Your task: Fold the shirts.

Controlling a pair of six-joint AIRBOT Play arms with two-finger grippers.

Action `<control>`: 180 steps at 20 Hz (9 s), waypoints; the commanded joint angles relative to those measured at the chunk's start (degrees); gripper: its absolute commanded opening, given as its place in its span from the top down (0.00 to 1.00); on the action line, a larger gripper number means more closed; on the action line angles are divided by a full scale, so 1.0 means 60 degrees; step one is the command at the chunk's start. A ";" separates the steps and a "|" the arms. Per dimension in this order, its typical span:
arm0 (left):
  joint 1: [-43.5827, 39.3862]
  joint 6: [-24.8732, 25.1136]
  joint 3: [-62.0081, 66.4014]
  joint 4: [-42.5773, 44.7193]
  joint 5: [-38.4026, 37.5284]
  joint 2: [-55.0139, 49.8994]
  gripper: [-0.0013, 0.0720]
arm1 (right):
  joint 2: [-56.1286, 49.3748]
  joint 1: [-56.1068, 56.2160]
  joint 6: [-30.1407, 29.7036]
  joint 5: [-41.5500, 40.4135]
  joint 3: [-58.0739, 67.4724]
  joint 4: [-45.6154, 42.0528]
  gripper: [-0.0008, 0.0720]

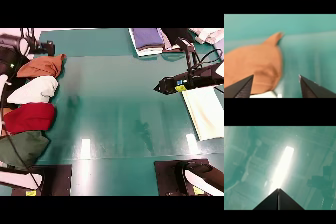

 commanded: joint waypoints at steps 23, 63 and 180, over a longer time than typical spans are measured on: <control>0.1228 0.0204 0.1759 -0.0433 0.1537 0.0827 0.95 | 0.0102 0.0011 0.0011 -0.0557 0.2047 -0.0295 0.97; -0.2171 0.2754 -0.2452 -0.8517 -0.2018 -0.1359 0.13 | -0.0856 -0.0047 0.0018 0.1137 0.6783 -0.1679 0.97; 0.1005 0.2994 -0.9300 -0.7537 -0.2605 0.6193 0.95 | -0.0073 -0.7045 -0.1246 0.1967 -0.4430 -0.1177 0.20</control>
